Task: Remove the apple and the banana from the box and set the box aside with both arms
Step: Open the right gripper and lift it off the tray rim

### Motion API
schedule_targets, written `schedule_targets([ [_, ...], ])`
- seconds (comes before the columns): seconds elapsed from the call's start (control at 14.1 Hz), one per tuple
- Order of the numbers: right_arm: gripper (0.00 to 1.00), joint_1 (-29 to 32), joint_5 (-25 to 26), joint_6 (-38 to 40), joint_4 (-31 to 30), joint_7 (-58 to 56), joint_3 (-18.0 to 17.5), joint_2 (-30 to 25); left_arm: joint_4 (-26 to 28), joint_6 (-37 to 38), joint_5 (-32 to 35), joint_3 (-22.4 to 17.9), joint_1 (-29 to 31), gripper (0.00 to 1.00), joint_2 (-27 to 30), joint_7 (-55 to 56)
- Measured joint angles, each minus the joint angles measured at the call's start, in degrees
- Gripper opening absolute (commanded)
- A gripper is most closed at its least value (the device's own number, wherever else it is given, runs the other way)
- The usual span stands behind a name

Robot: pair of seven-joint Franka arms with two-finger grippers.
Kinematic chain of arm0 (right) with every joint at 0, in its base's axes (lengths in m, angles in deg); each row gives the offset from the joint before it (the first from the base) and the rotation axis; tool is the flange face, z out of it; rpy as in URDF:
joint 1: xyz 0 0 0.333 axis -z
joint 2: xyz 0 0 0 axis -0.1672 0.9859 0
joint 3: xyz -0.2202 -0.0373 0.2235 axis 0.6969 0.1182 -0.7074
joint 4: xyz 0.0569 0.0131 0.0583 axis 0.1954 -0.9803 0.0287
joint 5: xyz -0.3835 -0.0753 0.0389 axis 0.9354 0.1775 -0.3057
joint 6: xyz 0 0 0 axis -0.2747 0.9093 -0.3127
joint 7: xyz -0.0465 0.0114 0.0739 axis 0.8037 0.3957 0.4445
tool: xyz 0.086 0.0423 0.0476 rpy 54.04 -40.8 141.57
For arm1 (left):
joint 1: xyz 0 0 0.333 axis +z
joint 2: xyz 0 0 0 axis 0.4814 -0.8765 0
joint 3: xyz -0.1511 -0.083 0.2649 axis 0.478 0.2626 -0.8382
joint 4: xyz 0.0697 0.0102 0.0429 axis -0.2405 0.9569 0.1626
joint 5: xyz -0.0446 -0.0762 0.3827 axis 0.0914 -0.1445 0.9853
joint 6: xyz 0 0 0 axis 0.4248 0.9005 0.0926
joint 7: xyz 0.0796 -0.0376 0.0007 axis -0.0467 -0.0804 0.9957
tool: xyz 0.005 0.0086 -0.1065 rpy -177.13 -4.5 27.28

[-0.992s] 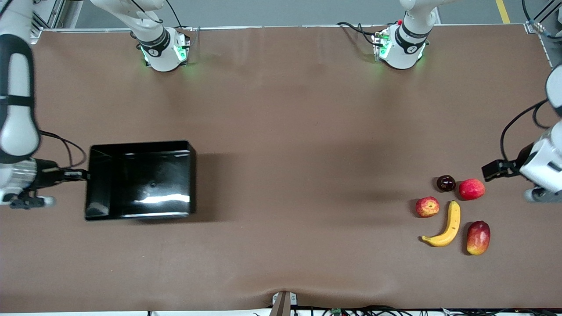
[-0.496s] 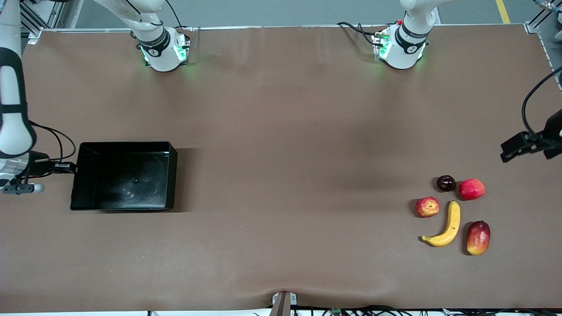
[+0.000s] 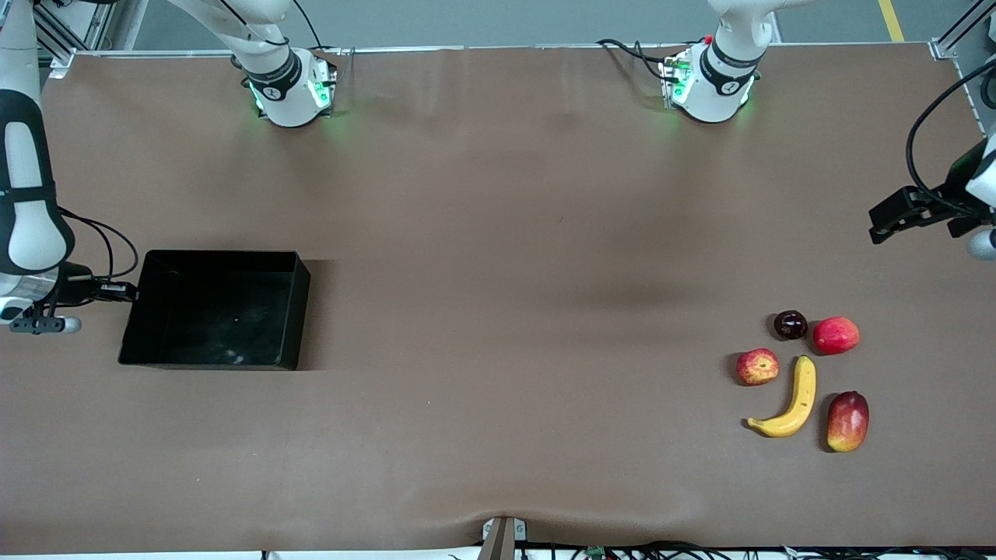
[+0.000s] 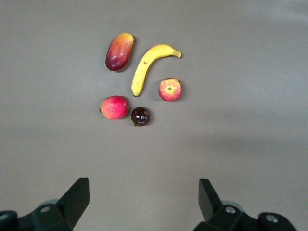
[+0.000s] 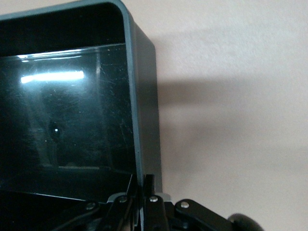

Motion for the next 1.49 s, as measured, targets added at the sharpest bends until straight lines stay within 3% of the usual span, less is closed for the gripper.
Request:
schedule_targets([
  [0.21,1.00,0.40,0.00,0.21,0.26,-0.17,-0.29,0.00,3.38,-1.20,-1.00,-4.90,-4.61,1.00,2.01,0.00],
  [0.35,1.00,0.38,0.00,0.51,1.77,-0.22,-0.84,-0.09,6.11,-2.72,-1.03,-5.82,-5.57,1.00,3.54,0.00],
  [0.57,1.00,-0.69,0.83,1.63,8.52,-1.48,-1.48,-0.19,7.48,-5.68,-1.18,-5.98,-5.60,1.00,3.93,0.02],
  [0.99,1.00,-7.76,12.95,10.38,26.06,-1.73,-1.93,-0.49,7.51,-9.22,-2.30,-6.87,-5.49,1.00,2.67,0.03],
  [1.13,1.00,-10.85,14.63,12.20,31.50,-1.66,-1.94,-0.69,7.52,-9.25,-2.30,-7.12,-5.25,1.00,2.20,0.03],
  [1.35,1.00,-13.51,14.60,15.72,34.19,-0.76,-1.97,-2.20,7.70,-9.21,-2.30,-7.27,-5.22,1.00,2.01,0.01],
  [1.49,1.00,-15.55,14.57,22.69,34.50,8.09,-2.02,-4.78,7.80,-8.90,-2.30,-7.28,-5.23,1.00,2.00,0.01],
])
